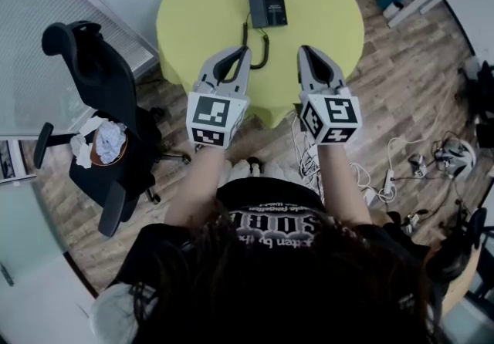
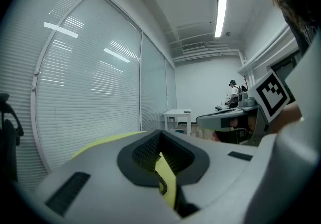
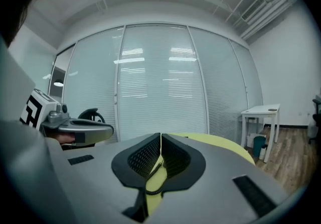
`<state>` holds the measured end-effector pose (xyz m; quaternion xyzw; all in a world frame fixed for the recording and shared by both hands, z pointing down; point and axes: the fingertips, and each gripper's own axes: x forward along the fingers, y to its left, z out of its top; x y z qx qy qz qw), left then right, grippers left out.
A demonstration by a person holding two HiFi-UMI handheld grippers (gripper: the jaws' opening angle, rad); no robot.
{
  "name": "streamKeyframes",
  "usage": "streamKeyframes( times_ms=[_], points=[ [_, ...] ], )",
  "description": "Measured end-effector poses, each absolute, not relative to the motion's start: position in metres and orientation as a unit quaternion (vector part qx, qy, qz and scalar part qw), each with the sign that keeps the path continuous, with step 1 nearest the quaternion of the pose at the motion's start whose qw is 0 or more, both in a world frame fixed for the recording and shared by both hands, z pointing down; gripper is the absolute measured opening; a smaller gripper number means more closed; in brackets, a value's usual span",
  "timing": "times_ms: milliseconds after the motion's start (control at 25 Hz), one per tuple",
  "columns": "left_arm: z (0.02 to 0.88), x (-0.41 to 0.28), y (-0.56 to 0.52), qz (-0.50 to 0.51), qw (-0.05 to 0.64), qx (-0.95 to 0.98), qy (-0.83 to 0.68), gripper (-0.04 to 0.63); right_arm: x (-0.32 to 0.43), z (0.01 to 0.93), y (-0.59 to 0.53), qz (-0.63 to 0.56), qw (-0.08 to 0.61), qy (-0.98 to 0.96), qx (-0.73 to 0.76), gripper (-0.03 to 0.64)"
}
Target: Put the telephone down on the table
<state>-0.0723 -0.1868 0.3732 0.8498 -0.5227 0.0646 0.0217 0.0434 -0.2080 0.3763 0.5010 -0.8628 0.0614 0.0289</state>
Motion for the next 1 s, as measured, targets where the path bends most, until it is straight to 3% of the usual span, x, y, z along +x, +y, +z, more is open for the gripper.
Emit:
streamKeyframes(
  times_ms=[1000],
  points=[
    [0.347, -0.027, -0.104, 0.056, -0.013, 0.823, -0.565, 0.003, 0.088, 0.358, -0.124, 0.024, 0.034, -0.877, 0.479, 0.032]
  ],
)
